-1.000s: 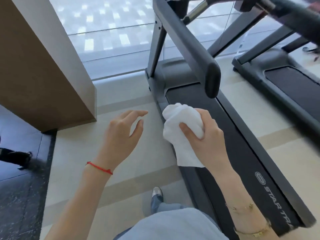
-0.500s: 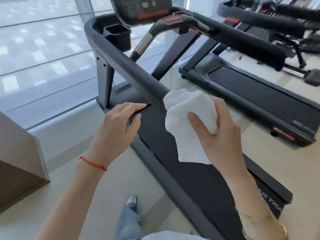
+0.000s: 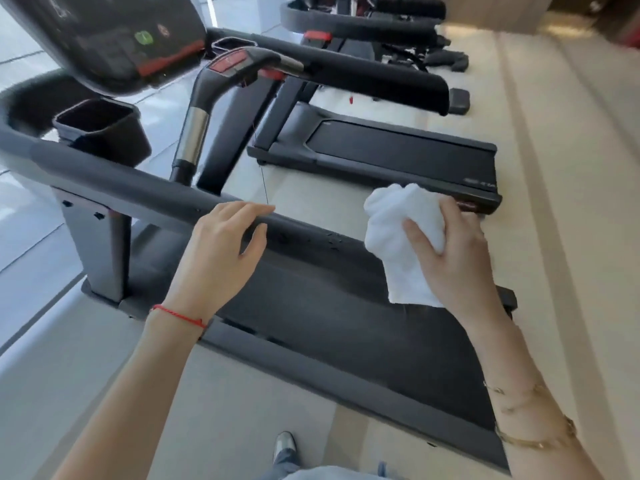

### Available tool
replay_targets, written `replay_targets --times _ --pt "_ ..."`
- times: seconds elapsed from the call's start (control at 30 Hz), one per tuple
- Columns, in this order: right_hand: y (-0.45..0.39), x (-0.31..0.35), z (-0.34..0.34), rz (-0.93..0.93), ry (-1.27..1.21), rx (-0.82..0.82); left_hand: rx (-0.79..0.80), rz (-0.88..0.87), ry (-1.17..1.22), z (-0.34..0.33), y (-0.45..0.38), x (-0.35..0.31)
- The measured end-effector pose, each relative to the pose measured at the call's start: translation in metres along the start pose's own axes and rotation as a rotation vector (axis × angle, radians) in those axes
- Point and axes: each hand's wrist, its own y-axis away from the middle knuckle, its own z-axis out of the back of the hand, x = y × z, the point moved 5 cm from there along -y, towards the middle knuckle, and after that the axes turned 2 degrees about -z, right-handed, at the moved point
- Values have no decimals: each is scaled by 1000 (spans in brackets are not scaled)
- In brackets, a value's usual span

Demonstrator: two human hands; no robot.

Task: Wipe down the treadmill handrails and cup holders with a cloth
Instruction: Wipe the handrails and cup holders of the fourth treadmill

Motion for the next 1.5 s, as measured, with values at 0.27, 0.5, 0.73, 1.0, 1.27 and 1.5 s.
replay_targets --times 0.27,0.5,0.73,1.0,1.27,1.5 --pt "30 3 -41 -69 248 92 38 -52 -3 6 -25 76" --pt "10 77 -115 87 364 129 50 -104 -49 0 -27 105" --pt "23 30 -77 9 416 -40 -5 -101 -16 -2 -25 107" --pt "-12 56 -118 4 494 43 -5 -84 -10 1 -27 102" --pt "-17 81 -142 53 452 43 51 -109 0 8 -35 110" --pt "-26 78 -150 -110 533 10 46 -141 23 21 -48 138"
